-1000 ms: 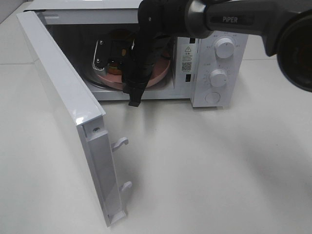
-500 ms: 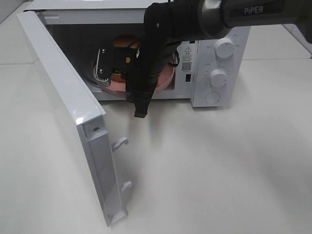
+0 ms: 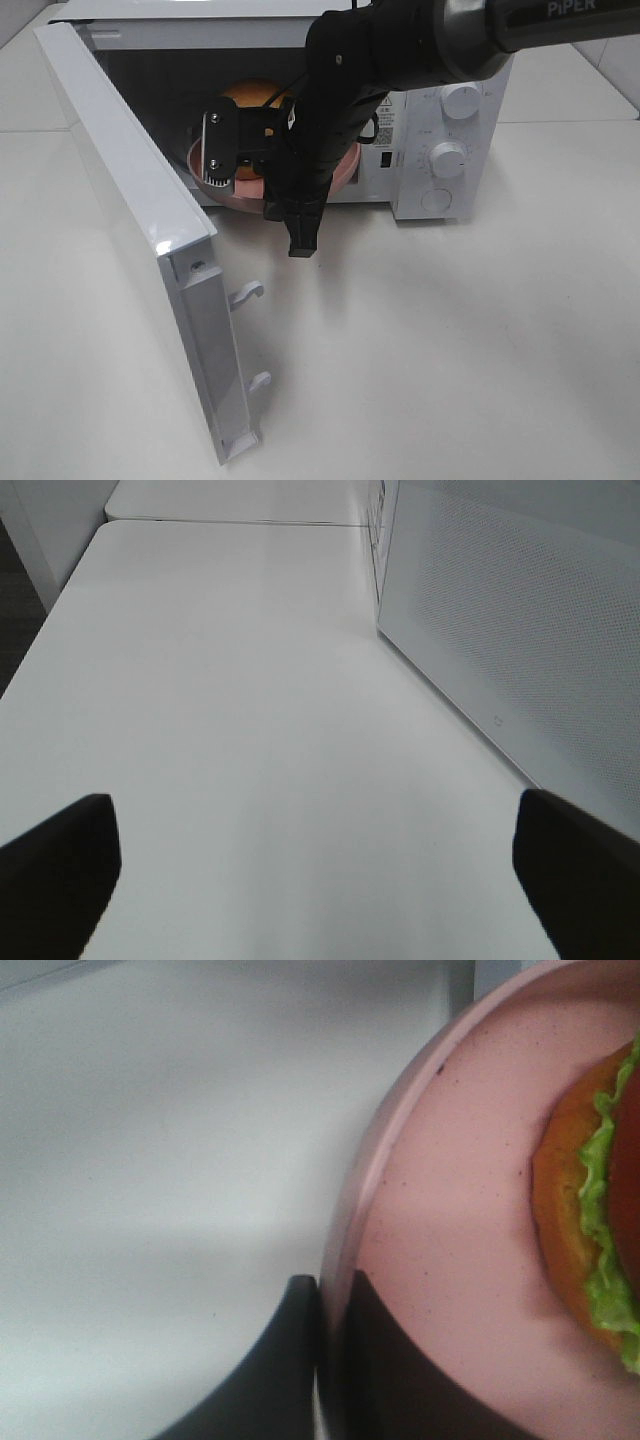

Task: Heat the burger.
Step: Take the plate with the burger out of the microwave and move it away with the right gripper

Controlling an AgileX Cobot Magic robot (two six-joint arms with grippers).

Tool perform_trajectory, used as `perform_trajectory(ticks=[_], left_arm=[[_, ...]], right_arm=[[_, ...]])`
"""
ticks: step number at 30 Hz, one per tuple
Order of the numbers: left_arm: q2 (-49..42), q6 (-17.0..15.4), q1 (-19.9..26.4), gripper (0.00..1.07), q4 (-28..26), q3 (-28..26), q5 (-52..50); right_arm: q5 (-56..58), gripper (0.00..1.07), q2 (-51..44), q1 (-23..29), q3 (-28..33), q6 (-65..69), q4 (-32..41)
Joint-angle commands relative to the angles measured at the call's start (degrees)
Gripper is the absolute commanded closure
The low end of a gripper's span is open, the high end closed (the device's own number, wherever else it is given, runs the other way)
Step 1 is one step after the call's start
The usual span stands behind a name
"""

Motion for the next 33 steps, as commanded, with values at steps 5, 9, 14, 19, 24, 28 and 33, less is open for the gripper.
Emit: perform_trajectory(ticks=[5, 9, 14, 19, 24, 28, 33], left_arm=[[-0.2, -0.3, 0.1, 0.07, 0.1, 0.2, -0.9], [-0.2, -0.3, 0.1, 0.07, 0.1, 0.2, -0.9], [-0.2, -0.3, 0.1, 0.07, 0.1, 0.2, -0.9], [-0.2, -0.3, 0.1, 0.07, 0.1, 0.2, -0.9], [-0.2, -0.3, 0.1, 0.07, 0.1, 0.2, -0.9], [-0.2, -0.3, 0.1, 0.07, 0.1, 0.2, -0.9], [-0.2, -0.3, 0.1, 0.07, 0.1, 0.2, -0.9]], right_arm=[[-6.6, 1.07, -5.0, -0.3, 3.7, -0.8, -1.1], [-7.8, 1.07, -6.8, -0.3, 6.1, -1.9, -1.1], [-11.0, 1.07, -8.8, -0.3, 9.1, -3.3, -1.1], [-14.0, 1.07, -10.8, -0.3, 12.4, -5.0, -1.1], [-16.4, 1.07, -12.5, -0.3, 15.2, -7.0, -1.1], [-19.7, 1.07, -15.1, -0.3, 19.5, -10.7, -0.4], [-19.7, 1.07, -16.2, -0.3, 21.3, -11.1, -0.4]])
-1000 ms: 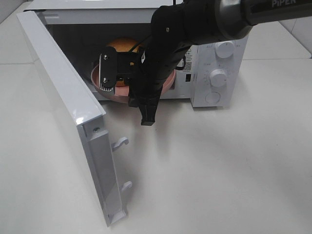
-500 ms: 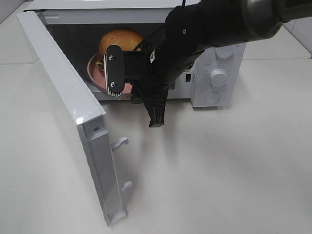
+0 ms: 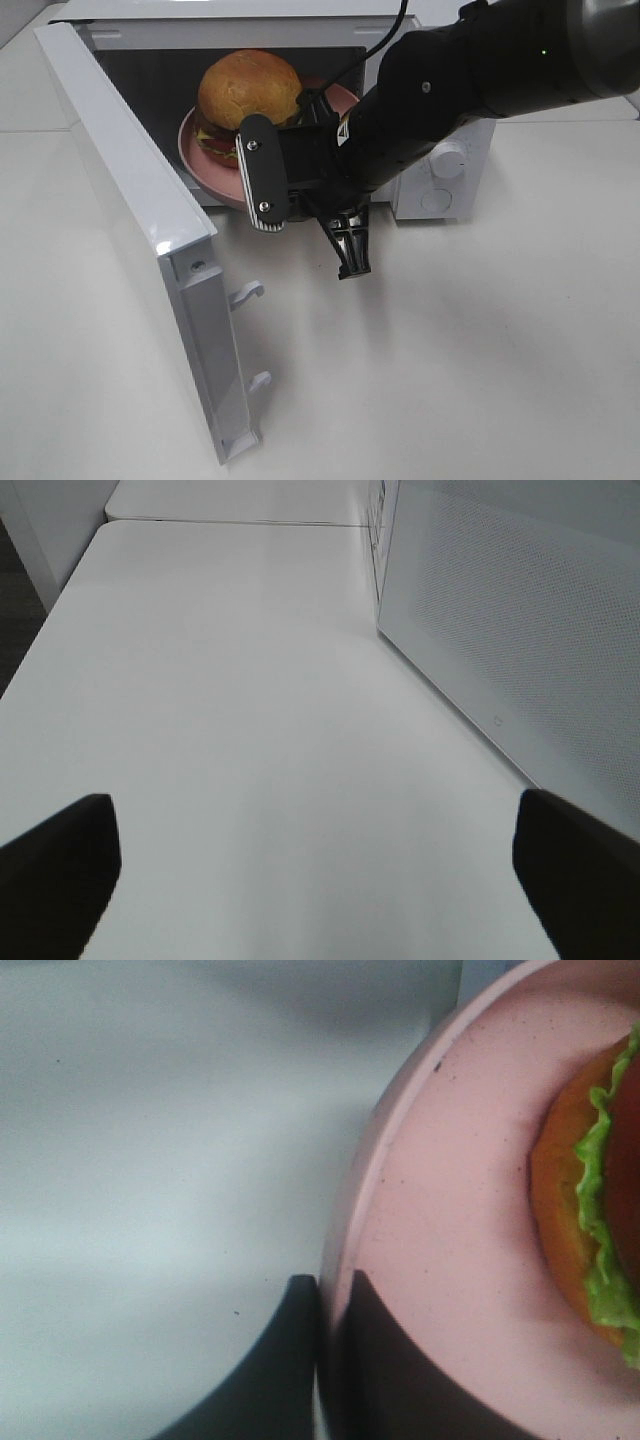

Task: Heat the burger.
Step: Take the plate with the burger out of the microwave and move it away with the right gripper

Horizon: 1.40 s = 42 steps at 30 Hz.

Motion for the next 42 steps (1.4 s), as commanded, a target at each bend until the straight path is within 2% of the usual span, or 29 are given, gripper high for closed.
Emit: perform_trajectory(ticks=[1, 19, 42], left_arm=[[-0.2, -0.3, 0.1, 0.07, 0.1, 0.2, -0.9], [-0.2, -0.3, 0.1, 0.07, 0.1, 0.2, -0.9], [-0.2, -0.3, 0.1, 0.07, 0.1, 0.2, -0.9]], right_arm=[[-3.7, 1.07, -2.9, -0.9, 1.3, 0.5, -0.3], [-3.0, 1.07, -11.3, -0.9, 9.2, -0.8, -0.2], [-2.1, 1.07, -27.6, -0.9, 24.5, 1.4, -2.2]])
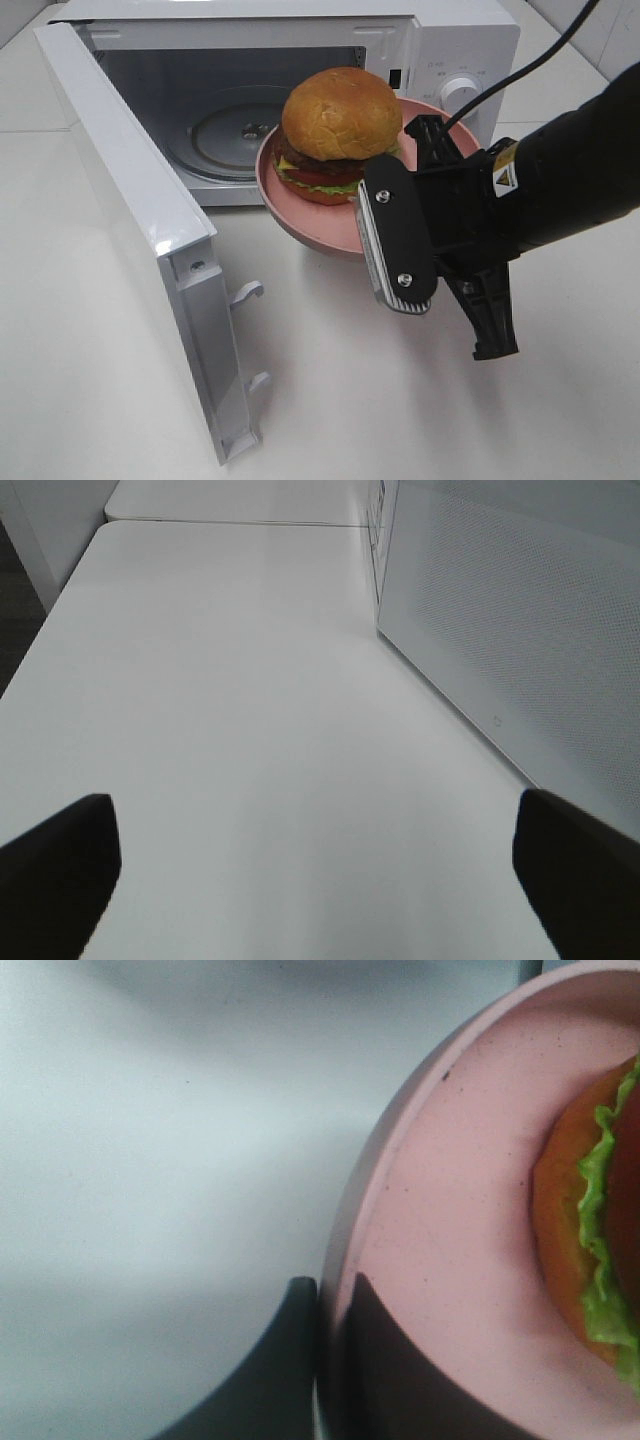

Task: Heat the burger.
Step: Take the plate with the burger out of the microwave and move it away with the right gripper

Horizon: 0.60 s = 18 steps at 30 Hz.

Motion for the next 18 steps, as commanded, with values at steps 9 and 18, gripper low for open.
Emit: perform_trajectory(ticks=[9, 18], left_arm=[[-0.2, -0.3, 0.1, 0.07, 0.1, 0.2, -0.9], [-0.2, -0.3, 0.1, 0.07, 0.1, 0.2, -0.9]], right_arm=[[-3.6, 1.07, -9.7, -0.3, 6.1, 4.5, -2.3], [0.2, 1.07, -17.0, -0.3, 9.9, 12.7, -8.4]])
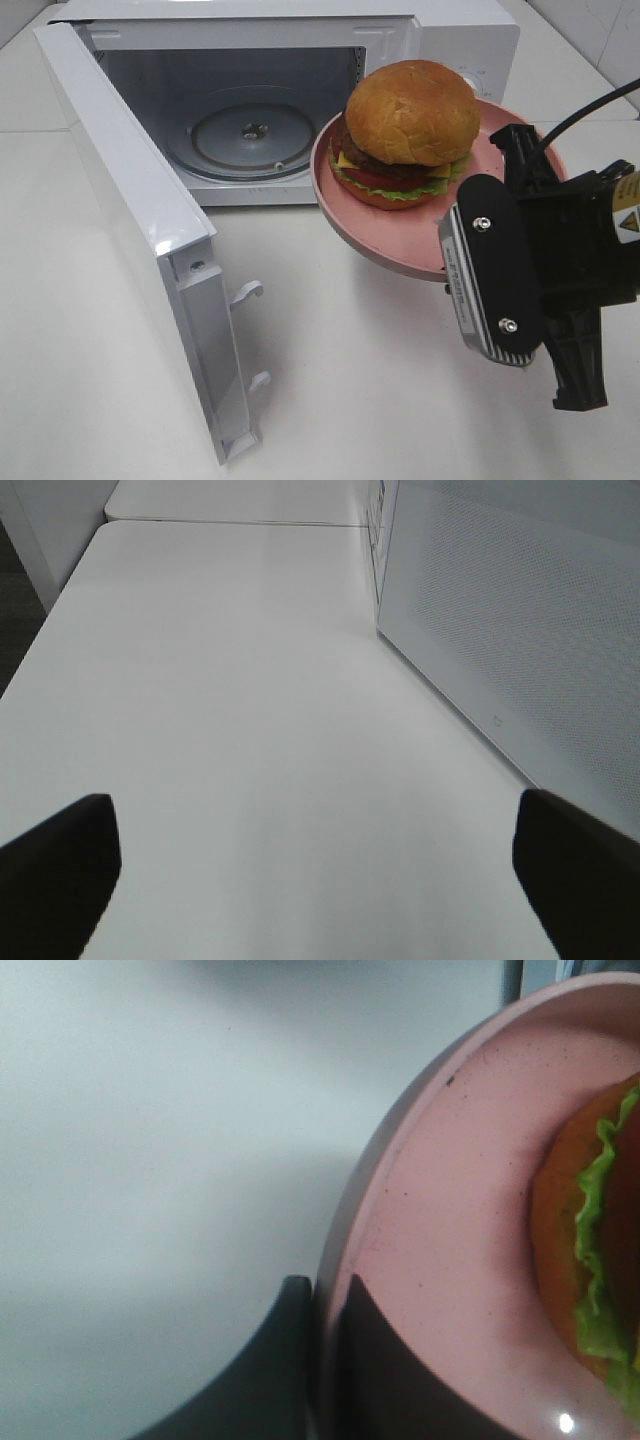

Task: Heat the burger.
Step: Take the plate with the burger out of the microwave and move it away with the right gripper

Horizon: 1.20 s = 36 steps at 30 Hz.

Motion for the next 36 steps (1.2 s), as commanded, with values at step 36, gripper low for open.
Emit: perform_trajectory(ticks=[36], left_arm=[[-0.2, -0.3, 0.1, 0.07, 0.1, 0.2, -0.9]], right_arm=[[9.0, 1.05, -7.4, -23.1, 5.9, 54.5, -34.6]])
